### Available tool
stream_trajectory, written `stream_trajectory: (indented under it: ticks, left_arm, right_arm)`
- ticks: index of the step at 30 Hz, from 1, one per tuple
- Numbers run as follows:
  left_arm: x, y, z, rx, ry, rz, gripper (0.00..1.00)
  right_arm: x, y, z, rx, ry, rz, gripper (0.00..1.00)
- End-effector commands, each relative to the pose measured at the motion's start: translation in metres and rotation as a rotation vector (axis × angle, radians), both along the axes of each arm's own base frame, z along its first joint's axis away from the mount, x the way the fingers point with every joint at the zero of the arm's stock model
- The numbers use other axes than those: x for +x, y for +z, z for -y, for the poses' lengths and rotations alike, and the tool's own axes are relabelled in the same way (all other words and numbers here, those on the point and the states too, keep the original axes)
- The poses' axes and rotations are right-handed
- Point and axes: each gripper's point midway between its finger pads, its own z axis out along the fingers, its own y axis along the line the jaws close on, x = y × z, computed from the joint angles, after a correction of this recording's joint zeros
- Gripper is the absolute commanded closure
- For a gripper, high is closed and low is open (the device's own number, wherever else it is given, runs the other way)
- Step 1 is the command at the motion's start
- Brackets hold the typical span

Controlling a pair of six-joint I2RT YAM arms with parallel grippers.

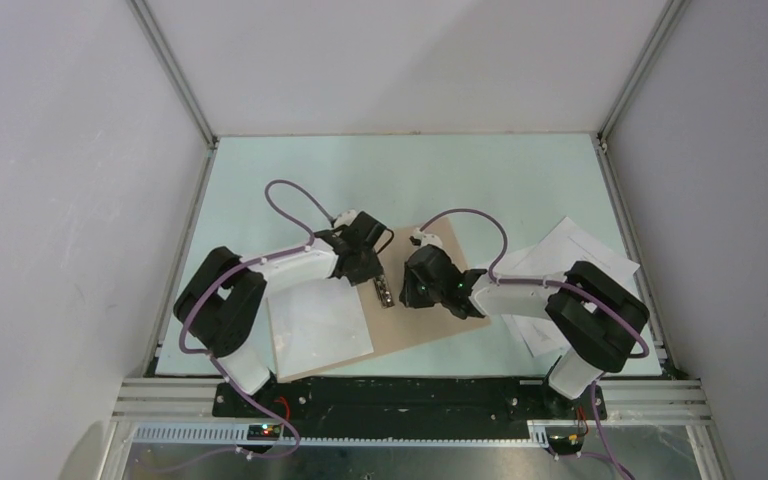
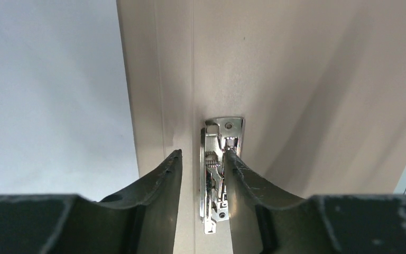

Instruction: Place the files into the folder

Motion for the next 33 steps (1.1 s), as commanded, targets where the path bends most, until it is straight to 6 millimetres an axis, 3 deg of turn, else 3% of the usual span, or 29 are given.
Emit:
stream_trajectory:
  ticks: [1,14,26,33]
  left_arm:
    - [0.018,0.022,-0.002,-0.015,-0.026,0.048,0.60]
    - [0.020,0.003,-0.004,0.015,-0.053,0.007,0.67]
    - [0.018,-0.014,-0.004,0.017,-0.024,-0.033,0.72]
    - [0.013,-0.026,-0.007,-0.001,0.009,-0.078,0.84]
  right_arm:
    - [0.000,0.020,-0.012,-0.001,0.019,0.031,0.74]
    - [-0.007,0.028,-0.033,-0.052,0.054,0.024,0.74]
    - [-0.007,0.019,-0.042,-0.074,0.066,0.011,0.75]
    - [-0.005,0.020,-0.048,-0.055,0.069,0.019,0.76]
